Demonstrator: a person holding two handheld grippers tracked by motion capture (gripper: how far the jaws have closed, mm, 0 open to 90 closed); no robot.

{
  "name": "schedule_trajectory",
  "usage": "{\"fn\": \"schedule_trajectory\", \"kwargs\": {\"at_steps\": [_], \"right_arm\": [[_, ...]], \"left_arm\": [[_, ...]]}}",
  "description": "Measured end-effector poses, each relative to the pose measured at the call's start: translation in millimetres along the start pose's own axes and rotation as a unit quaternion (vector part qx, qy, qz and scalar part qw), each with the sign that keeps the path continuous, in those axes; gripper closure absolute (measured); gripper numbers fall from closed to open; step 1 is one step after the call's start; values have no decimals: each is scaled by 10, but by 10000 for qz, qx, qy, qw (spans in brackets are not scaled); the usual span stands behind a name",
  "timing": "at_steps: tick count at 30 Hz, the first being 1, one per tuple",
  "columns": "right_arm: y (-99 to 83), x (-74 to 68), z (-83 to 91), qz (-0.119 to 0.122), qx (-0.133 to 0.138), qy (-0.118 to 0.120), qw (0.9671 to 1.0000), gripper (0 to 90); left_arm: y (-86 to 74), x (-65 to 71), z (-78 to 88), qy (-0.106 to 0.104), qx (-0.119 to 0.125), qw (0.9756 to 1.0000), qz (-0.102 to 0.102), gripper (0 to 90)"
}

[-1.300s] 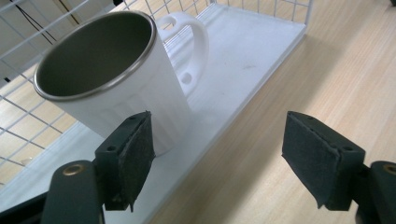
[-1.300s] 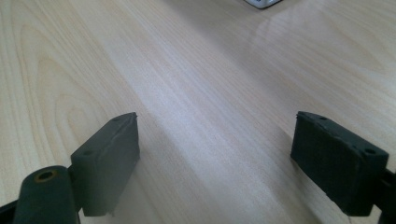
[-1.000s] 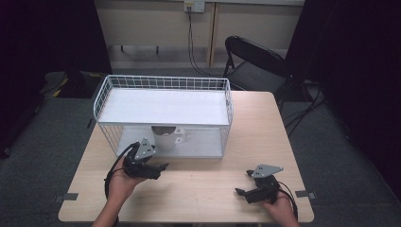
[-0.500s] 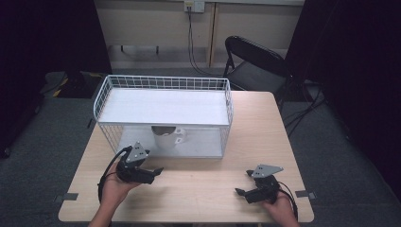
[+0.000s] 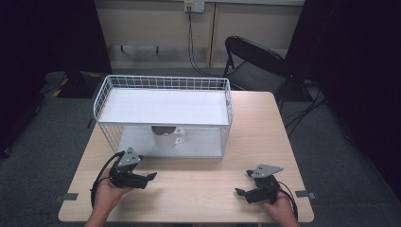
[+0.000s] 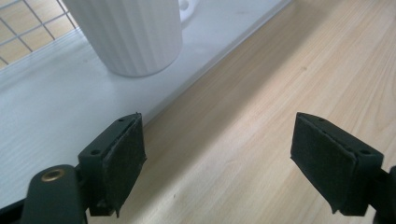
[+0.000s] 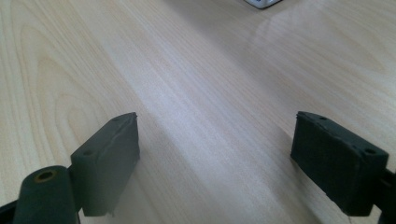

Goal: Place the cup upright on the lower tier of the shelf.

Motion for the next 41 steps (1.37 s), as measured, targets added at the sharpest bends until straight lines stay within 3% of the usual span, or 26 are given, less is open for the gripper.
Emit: {"fn": "schedule_trajectory", "kwargs": {"at_steps": [30,41], "right_arm": [[0,0,0,1,-1,2,10000,143],[0,0,0,3,-1,0,10000,143]], "left_arm": [[-465,-152,168,76,-291,9986,442,197],[-518,-137,180,36,-389,9983,422,209]]}}
Point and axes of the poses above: each handheld gripper's, and its own axes: z roughly backward along the jaws, y roughly out of its top, x roughly to its right, the point moved 3 cm from there along -z, roughly forward along the jaws, and after that the axes turned 9 degrees about x, right-handed, at the moved point
